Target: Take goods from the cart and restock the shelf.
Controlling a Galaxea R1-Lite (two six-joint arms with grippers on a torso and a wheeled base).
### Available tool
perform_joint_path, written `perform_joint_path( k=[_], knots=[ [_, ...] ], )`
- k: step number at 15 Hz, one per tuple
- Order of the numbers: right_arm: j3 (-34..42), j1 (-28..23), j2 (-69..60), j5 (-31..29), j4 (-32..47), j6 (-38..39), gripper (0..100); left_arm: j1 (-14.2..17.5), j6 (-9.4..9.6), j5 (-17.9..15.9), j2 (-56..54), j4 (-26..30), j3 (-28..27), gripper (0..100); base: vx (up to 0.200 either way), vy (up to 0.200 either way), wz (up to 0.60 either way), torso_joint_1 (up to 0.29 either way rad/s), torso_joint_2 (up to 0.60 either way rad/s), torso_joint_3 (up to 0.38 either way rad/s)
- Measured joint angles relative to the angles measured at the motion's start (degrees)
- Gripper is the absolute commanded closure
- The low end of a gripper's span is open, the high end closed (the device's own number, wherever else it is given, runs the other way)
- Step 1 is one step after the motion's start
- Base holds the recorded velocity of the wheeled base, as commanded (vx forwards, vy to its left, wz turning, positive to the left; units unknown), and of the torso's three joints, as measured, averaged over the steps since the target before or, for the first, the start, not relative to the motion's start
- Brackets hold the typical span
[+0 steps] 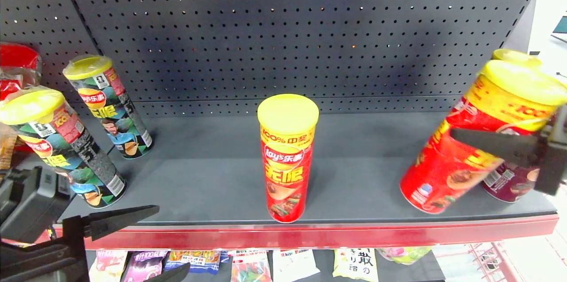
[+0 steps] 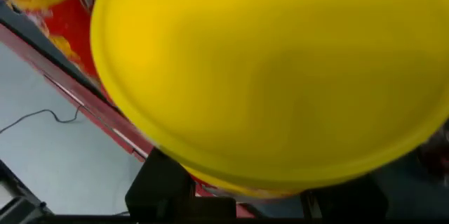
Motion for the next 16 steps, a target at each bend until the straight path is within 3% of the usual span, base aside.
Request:
perform_joint_path(
  k=[7, 12, 16],
  knots=[
    [-21.2, 5.9, 23.3, 0.2, -1.1, 0.0, 100, 0.0, -0.02, 2.0, -7.2, 3.8, -0.3, 0, 0.0, 0.0, 0.0, 0.0, 0.0, 0.0],
    [-26.9, 9.1, 33.7, 0.2, -7.1, 0.1, 100, 0.0, -0.02, 2.0, -7.8, 3.9, -0.4, 0, 0.0, 0.0, 0.0, 0.0, 0.0, 0.0],
    [-28.9, 9.9, 38.0, 0.3, -7.4, 0.0, 100, 0.0, 0.05, 2.7, -7.8, 3.9, -0.2, 0, 0.0, 0.0, 0.0, 0.0, 0.0, 0.0]
  ],
)
